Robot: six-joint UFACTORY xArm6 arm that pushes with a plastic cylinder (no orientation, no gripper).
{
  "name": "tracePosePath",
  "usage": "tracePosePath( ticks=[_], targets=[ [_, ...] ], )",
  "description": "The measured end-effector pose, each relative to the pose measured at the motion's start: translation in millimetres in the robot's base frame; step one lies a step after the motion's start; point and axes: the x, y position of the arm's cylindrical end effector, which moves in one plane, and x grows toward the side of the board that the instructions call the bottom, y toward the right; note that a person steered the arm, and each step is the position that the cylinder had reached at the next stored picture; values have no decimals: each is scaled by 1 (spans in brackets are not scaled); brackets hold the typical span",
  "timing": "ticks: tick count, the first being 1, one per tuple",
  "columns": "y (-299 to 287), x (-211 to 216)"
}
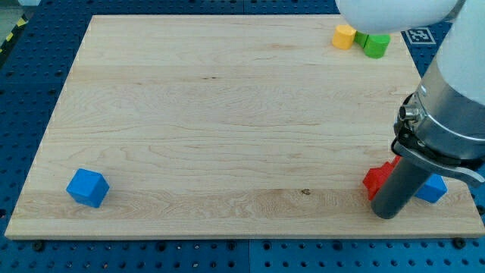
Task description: Slide the blue cube up a bit and right
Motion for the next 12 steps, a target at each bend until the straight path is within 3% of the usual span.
tracePosePath(
  ticks=[2, 8, 10, 11, 12],
  targets=[
    [-12, 11],
    [-304, 5],
    [-396, 21],
    [-405, 13],
    [-404, -41]
  ],
)
